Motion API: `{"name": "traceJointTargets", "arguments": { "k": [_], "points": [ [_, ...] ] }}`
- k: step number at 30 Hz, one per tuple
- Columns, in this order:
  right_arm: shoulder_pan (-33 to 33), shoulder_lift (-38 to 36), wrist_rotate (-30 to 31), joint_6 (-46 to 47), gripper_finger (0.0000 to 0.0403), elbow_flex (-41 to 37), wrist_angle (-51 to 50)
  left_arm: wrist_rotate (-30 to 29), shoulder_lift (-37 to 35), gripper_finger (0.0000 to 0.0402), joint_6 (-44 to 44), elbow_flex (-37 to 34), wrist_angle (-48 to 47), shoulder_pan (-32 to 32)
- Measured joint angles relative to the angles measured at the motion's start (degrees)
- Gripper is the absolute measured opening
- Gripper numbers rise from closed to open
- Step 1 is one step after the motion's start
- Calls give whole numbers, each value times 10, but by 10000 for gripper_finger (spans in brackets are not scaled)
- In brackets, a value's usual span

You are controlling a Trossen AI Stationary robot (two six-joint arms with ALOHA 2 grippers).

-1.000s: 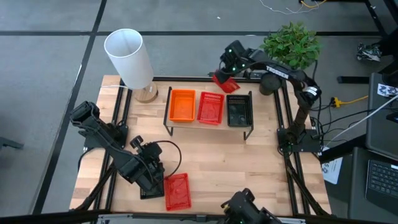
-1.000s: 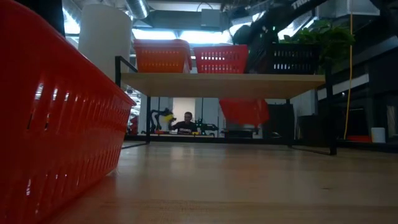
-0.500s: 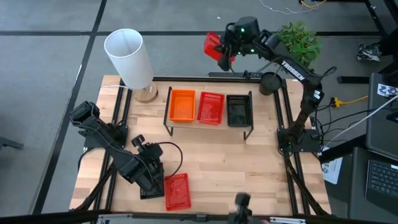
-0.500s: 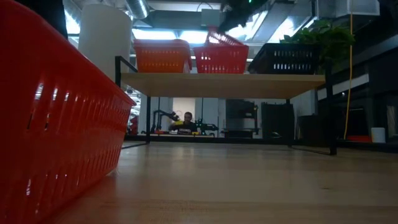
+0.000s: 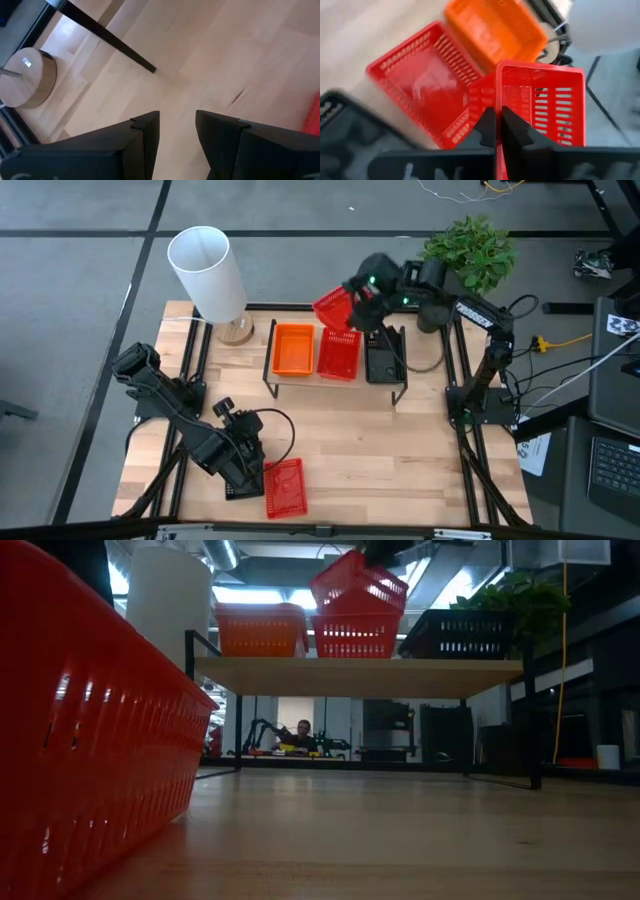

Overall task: Stack baskets on shelf by color
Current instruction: Stack the top red bin on top of the other red bin on the shelf

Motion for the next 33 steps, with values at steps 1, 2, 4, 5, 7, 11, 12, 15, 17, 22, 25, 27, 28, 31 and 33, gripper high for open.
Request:
{"name": "traceJointTargets", "arguments": {
  "k": [1, 2, 4, 5, 7, 11, 12, 15, 17, 22, 25, 27, 28, 31, 33],
  "points": [
    [13, 0, 23, -15, 1, 0, -5, 0, 0, 119, 0, 0, 2, 0],
    [25, 0, 39, -32, 1, 0, -5, 0, 0, 119, 0, 0, 3, 0],
    [45, 0, 55, -60, 1, 0, -7, 0, 0, 119, 0, 0, 3, 0],
    [53, 0, 56, -70, 1, 0, -10, 0, 0, 119, -1, 0, 6, 0],
    [67, 0, 57, -83, 1, -4, -17, 0, 0, 119, -1, 0, 15, 1],
    [91, 2, 58, -86, 1, -29, -39, -1, 0, 119, -1, 0, 40, 7],
    [97, 2, 60, -86, 1, -35, -39, -1, 0, 119, -1, 0, 45, 8],
    [119, 1, 88, -100, 1, -55, -38, -1, 0, 119, 0, 0, 53, 11],
    [133, 2, 104, -115, 1, -64, -36, -1, 0, 119, 0, 0, 54, 11],
    [158, 1, 103, -124, 1, -85, -36, 0, 0, 119, 0, 0, 54, 10],
    [166, 1, 103, -130, 1, -93, -28, 0, 0, 119, 0, 0, 54, 10],
    [166, 1, 103, -129, 1, -93, -24, 0, 0, 119, 0, 0, 54, 10],
    [166, 1, 103, -129, 1, -93, -21, 0, 0, 119, 0, 0, 54, 10],
    [166, 1, 104, -126, 10, -93, -20, 0, 0, 119, 0, 0, 54, 10],
    [166, 1, 104, -114, 21, -93, -20, 0, 0, 119, 0, 0, 54, 10]
  ]
}}
